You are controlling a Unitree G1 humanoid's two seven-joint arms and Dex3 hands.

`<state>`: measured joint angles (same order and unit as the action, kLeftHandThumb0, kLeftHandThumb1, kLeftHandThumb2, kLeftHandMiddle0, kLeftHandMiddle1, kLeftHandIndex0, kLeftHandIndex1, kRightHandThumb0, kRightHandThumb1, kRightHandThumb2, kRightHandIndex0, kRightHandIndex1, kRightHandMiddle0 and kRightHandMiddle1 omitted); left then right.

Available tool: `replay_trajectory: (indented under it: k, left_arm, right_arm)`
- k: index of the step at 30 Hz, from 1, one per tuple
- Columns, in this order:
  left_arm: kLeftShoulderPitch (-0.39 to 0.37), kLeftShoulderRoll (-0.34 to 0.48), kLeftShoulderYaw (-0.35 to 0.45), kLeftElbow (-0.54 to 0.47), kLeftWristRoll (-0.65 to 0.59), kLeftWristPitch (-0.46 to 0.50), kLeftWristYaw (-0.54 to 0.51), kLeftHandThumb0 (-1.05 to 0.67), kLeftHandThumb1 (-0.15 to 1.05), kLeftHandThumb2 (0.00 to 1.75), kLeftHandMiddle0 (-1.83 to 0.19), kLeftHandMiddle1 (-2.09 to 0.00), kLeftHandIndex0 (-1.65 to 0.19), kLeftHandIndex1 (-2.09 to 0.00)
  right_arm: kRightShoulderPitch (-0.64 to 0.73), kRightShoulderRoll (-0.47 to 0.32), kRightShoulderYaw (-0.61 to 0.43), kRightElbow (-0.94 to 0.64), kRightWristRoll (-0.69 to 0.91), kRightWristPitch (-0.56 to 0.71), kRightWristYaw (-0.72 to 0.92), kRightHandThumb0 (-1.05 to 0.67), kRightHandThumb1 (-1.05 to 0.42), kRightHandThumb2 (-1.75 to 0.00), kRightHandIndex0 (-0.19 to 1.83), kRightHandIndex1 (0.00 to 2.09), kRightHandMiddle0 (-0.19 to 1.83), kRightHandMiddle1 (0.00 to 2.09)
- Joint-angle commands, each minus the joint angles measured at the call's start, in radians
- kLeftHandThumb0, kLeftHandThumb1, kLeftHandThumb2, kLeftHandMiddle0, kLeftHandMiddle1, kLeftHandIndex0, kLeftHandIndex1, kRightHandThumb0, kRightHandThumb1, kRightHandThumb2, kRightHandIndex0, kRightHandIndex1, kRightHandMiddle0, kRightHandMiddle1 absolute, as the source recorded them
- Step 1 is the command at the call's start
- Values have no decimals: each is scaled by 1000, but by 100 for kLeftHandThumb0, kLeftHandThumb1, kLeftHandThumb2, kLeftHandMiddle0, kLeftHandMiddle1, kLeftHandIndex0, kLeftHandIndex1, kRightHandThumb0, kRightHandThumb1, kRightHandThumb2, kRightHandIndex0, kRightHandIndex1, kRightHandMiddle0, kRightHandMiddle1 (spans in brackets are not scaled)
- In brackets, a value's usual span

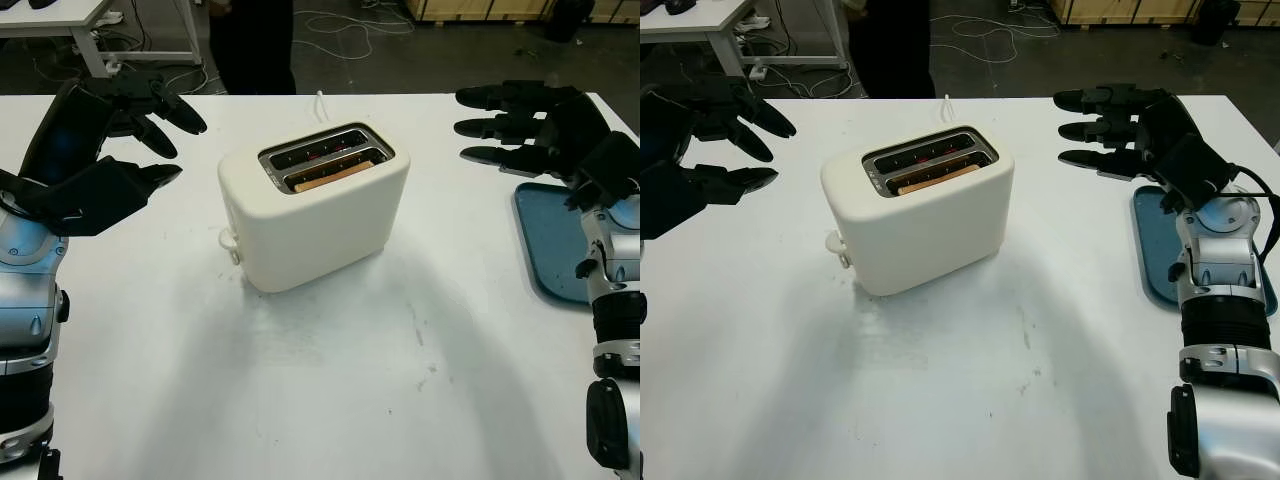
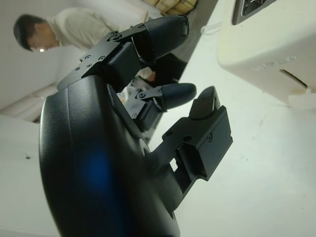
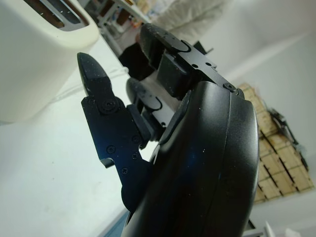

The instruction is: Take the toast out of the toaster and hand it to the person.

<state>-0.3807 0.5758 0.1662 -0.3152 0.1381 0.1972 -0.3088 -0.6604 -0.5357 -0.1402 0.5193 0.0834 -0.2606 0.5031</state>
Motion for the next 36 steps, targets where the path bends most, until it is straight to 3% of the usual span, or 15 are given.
replay_trajectory:
  k: [1, 36]
  left_arm:
    - [-8, 2, -8, -1, 13, 0, 9, 44, 55, 54, -77, -117, -75, -93]
    - [1, -11, -6, -9, 8, -7, 6, 48, 54, 57, -77, -118, -73, -97]
  right_arm:
    - [8, 8, -3, 2, 8, 2, -4, -27, -77, 0, 92, 1, 83, 1]
    - [22, 5, -4, -8, 14, -10, -2, -28, -77, 0, 93, 1, 84, 0]
